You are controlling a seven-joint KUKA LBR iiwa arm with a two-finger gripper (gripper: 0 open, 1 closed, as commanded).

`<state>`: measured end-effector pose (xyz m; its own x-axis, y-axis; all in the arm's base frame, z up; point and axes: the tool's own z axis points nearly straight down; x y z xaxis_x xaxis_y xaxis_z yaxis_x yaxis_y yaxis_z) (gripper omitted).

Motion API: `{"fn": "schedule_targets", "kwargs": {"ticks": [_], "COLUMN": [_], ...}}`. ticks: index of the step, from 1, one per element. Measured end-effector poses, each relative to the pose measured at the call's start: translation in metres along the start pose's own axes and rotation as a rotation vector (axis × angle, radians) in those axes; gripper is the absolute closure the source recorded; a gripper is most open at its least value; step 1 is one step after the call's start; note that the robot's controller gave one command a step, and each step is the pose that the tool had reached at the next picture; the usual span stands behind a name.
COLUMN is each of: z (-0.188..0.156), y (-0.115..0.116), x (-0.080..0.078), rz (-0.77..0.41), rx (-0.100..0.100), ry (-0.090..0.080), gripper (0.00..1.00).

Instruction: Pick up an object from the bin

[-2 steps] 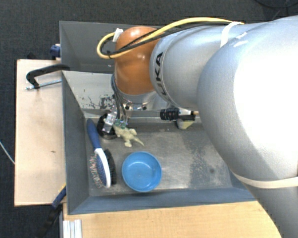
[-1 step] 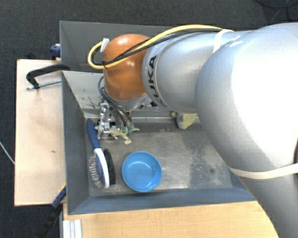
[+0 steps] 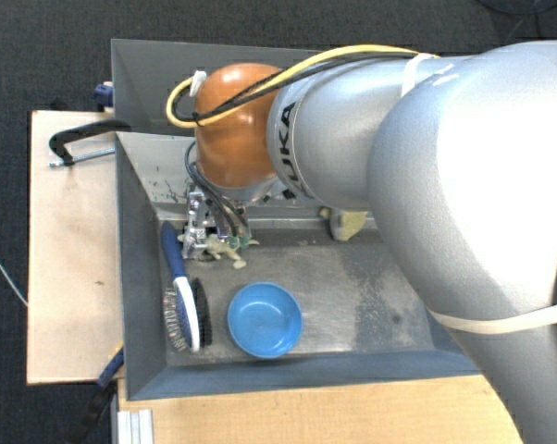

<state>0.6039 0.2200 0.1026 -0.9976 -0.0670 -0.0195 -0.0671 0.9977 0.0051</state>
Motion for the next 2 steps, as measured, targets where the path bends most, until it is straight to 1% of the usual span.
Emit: {"fn": "schedule_targets", "kwargs": {"ticks": [1, 2], "z": [0.0066, 0.0037], "y": [0.0005, 0.0007], "x": [-0.0044, -0.0021], "rz": [-0.633, -0.603], "rx": [-0.002, -0.001], "ry": [-0.014, -0.009], "gripper": [1.00, 1.00]}}
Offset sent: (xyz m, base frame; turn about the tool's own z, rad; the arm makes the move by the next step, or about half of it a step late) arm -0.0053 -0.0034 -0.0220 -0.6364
